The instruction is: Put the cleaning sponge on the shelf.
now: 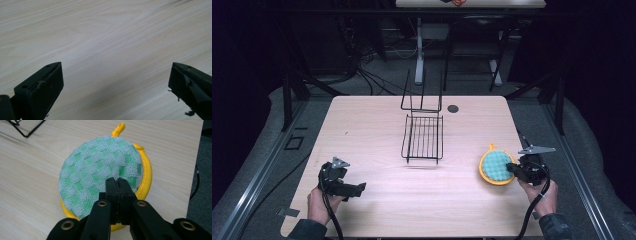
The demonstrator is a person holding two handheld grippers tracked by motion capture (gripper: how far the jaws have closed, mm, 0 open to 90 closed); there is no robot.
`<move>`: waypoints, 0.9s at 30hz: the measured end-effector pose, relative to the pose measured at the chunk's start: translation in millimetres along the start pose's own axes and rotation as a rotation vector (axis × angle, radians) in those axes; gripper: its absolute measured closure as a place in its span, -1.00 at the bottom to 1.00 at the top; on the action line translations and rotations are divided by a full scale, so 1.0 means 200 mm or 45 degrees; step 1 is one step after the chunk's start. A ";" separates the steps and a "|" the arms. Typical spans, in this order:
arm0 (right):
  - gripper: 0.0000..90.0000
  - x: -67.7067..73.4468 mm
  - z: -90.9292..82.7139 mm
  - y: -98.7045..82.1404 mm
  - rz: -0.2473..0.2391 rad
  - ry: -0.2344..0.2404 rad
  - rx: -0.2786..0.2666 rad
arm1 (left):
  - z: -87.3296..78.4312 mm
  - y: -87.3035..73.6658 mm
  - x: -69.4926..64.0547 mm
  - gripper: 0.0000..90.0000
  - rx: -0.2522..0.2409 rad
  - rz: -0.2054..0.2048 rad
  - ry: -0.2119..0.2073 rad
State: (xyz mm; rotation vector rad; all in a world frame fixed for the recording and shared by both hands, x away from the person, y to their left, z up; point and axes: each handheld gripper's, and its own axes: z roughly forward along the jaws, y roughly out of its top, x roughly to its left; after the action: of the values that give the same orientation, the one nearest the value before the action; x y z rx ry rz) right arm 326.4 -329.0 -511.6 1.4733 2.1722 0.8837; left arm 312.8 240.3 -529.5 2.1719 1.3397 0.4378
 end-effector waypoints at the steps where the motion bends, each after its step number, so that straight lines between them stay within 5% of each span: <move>1: 0.98 0.00 -0.01 0.00 0.003 0.004 -0.001 | 0.00 0.00 0.00 -1.00 0.000 0.000 0.005; 27: 0.98 0.08 -0.10 0.12 -0.043 0.072 -0.097 | 0.01 0.00 -0.01 -1.00 0.005 0.010 -0.030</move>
State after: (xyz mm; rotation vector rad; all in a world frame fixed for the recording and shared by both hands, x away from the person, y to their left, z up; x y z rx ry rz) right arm 324.0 -314.0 -479.6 1.3872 2.1717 0.9965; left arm 313.1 238.8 -531.7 2.1796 1.3208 0.4121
